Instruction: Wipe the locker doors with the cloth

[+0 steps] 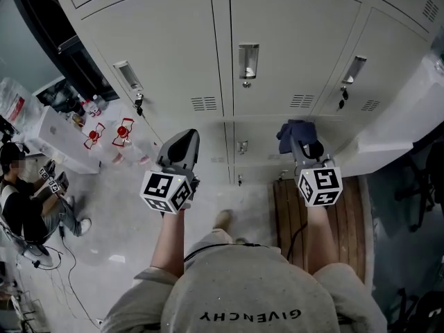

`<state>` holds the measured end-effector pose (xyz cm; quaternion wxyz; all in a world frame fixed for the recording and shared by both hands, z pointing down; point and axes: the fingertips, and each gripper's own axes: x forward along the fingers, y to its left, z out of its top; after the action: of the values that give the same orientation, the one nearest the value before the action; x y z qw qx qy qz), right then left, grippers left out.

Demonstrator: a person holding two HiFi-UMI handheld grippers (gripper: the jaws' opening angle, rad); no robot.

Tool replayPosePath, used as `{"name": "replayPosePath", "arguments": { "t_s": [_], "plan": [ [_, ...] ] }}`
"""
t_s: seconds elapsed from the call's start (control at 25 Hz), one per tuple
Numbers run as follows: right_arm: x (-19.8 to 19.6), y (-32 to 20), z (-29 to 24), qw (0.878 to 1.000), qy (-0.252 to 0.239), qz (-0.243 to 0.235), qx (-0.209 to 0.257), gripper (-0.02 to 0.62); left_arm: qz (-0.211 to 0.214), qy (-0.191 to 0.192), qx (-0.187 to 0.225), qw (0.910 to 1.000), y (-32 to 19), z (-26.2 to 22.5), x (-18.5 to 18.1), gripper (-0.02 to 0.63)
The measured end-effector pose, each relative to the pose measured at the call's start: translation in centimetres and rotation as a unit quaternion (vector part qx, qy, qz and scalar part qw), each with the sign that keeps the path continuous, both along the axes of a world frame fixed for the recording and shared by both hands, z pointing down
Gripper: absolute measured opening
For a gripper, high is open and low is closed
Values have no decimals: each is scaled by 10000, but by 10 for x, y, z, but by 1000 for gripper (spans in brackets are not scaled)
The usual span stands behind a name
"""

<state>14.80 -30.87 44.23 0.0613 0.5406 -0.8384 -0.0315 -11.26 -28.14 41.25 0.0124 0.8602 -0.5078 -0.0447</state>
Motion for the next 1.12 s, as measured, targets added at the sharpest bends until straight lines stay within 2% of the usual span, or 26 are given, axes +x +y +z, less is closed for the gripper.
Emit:
{"name": "replayPosePath", "arguments": {
  "t_s": [0.44,1.12],
  "plan": [
    [3,29,9,9999,-134,-6,-24,126,-201,26,-93,9998,28,15,-2,-2],
    [13,50,20,9996,-195,6,-193,127,-249,70,-142,9996,43,19,6,-2]
  ]
}}
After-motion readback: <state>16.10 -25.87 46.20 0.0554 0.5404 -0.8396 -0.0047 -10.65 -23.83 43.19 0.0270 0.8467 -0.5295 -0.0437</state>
